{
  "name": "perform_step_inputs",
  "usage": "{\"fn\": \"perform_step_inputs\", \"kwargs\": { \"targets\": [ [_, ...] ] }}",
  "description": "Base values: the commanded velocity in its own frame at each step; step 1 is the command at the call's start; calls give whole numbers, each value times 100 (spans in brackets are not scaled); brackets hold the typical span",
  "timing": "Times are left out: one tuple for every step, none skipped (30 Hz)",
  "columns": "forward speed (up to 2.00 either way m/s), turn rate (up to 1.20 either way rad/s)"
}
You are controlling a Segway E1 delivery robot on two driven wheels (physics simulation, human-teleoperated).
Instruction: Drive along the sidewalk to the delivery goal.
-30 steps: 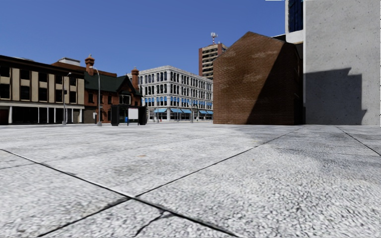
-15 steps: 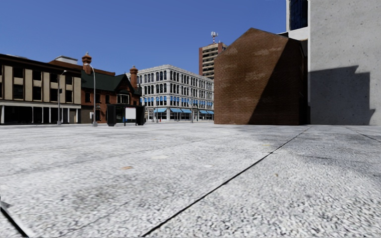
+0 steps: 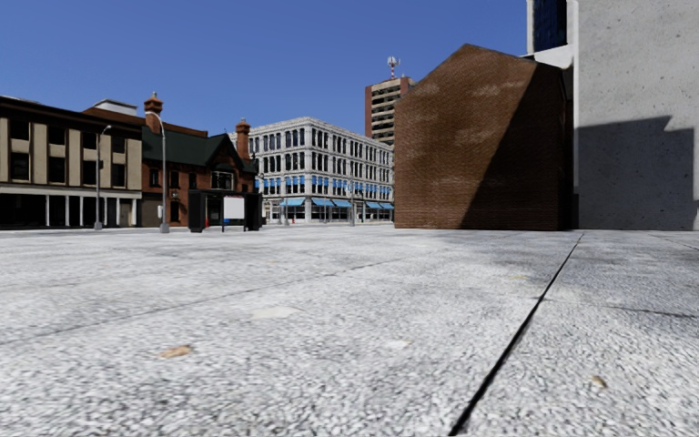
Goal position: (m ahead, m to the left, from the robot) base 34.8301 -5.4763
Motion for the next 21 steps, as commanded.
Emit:
{"fn": "perform_step_inputs", "kwargs": {
  "targets": [
    [200,0],
    [200,0],
    [200,0],
    [200,0],
    [200,0],
    [200,0],
    [200,0],
    [200,0],
    [200,0],
    [200,0],
    [200,0],
    [200,0],
    [200,0],
    [200,0],
    [200,0],
    [200,0],
    [200,0],
    [200,0],
    [200,0],
    [200,0],
    [200,0]
  ]
}}
